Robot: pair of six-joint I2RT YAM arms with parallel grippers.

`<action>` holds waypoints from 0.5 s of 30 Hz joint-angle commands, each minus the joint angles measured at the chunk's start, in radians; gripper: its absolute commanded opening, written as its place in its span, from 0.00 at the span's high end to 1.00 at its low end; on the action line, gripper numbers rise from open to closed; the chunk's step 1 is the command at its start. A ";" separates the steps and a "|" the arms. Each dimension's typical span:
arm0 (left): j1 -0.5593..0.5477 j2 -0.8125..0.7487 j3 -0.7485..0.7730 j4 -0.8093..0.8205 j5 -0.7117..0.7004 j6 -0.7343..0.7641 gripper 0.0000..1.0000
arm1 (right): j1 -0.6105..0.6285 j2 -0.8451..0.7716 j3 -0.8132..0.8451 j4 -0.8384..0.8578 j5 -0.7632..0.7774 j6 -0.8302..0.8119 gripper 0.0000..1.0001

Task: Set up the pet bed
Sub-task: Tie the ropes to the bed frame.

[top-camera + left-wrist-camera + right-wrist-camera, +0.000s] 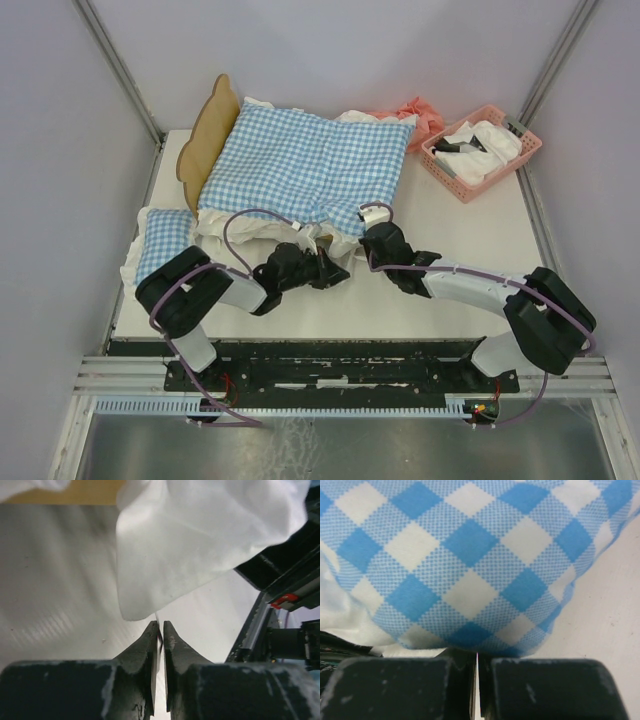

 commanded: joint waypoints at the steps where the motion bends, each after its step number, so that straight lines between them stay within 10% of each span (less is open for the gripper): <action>1: -0.032 -0.044 0.029 -0.083 -0.120 0.136 0.81 | 0.000 0.003 0.019 0.041 -0.032 0.030 0.98; 15: -0.167 -0.080 0.109 -0.067 -0.472 0.495 0.68 | 0.001 0.016 0.017 0.049 -0.027 0.074 0.98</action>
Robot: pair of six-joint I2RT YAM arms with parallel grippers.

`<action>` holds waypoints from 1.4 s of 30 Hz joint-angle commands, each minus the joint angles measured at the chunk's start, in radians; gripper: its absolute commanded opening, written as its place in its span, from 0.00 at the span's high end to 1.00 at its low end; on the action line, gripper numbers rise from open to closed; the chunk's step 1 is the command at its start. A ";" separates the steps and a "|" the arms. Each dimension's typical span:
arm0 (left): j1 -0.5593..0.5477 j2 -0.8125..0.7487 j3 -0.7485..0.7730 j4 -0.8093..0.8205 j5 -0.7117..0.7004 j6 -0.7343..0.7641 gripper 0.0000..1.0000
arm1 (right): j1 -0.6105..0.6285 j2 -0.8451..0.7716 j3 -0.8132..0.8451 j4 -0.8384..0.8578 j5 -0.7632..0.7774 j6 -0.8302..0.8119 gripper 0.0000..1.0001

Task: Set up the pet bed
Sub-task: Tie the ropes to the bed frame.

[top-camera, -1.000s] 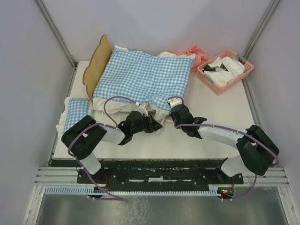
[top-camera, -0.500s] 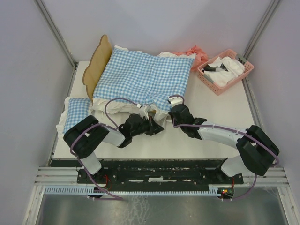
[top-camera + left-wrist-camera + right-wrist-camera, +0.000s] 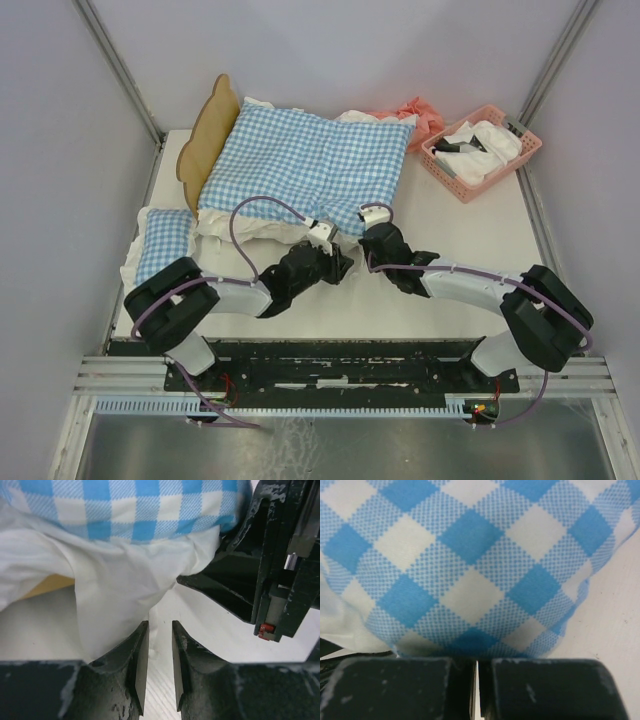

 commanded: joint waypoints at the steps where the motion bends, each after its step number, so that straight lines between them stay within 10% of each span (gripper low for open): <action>1: -0.037 0.047 0.037 0.122 -0.123 0.188 0.68 | 0.001 0.000 0.013 0.048 -0.007 0.037 0.98; 29: -0.090 0.384 0.186 0.431 -0.276 0.314 0.67 | 0.001 -0.047 -0.051 0.101 0.019 0.094 0.98; 42: -0.099 0.389 0.131 0.598 -0.255 0.349 0.97 | 0.001 -0.065 -0.067 0.113 0.019 0.101 0.98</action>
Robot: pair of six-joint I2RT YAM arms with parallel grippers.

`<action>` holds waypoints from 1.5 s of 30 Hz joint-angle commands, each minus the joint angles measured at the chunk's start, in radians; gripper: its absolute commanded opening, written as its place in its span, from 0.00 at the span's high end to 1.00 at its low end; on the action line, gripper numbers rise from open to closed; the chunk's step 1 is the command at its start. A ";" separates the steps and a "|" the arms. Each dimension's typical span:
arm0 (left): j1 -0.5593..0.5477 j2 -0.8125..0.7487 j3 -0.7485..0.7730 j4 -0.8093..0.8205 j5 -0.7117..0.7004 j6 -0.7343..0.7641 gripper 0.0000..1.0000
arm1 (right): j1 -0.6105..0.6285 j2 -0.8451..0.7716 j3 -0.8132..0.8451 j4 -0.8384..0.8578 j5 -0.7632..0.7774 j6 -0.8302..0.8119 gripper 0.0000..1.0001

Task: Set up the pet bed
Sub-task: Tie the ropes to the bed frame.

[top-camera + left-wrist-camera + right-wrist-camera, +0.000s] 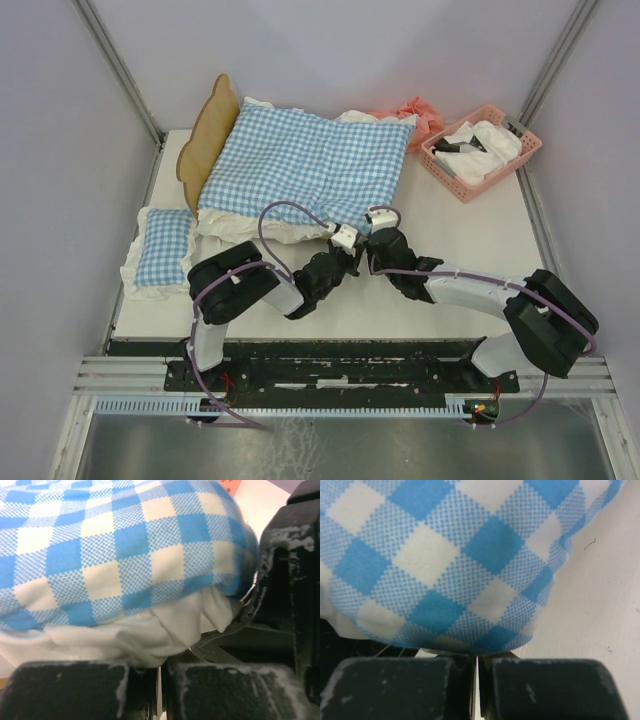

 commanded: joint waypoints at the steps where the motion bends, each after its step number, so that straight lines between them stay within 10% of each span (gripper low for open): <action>1: -0.011 0.004 -0.031 0.165 0.009 0.064 0.97 | 0.001 -0.037 -0.005 0.047 0.006 0.014 0.98; 45: -0.013 -0.090 -0.250 0.362 0.106 -0.141 0.97 | -0.031 0.064 -0.133 0.523 -0.332 -0.674 0.98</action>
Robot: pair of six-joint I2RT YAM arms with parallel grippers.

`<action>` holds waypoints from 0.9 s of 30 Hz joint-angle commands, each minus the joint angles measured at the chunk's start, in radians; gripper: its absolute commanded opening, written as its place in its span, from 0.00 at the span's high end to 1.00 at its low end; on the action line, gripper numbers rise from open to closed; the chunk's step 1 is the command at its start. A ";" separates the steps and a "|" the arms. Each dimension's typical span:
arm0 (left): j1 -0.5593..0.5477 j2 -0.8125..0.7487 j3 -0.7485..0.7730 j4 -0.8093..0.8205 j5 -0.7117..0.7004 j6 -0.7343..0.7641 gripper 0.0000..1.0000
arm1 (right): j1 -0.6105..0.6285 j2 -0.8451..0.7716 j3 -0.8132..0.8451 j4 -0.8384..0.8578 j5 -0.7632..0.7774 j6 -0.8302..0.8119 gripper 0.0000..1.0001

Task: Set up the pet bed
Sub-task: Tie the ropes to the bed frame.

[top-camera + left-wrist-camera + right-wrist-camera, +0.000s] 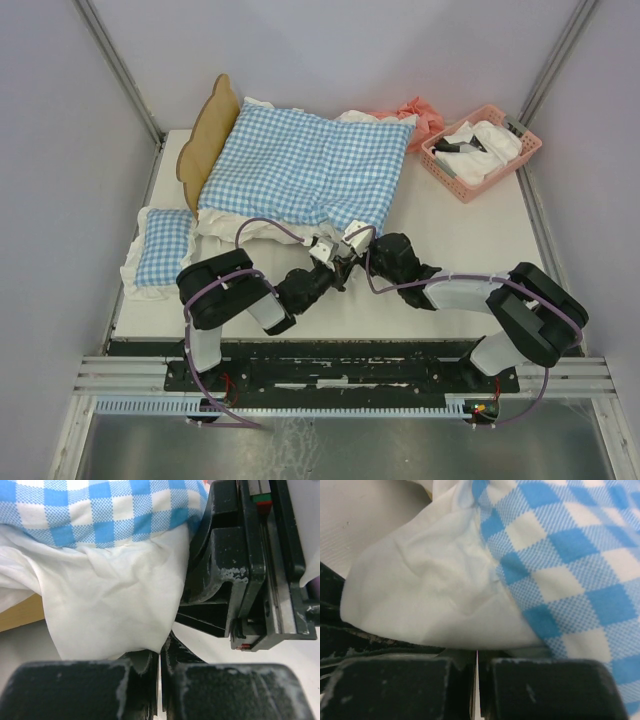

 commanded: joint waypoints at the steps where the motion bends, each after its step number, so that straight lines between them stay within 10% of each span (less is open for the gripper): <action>1: -0.006 -0.017 -0.013 0.118 0.006 -0.041 0.97 | -0.009 0.001 -0.011 0.125 -0.040 -0.061 0.98; 27: 0.079 -0.104 -0.071 -0.085 -0.017 -0.436 0.75 | -0.022 0.014 -0.080 0.232 -0.121 -0.188 0.98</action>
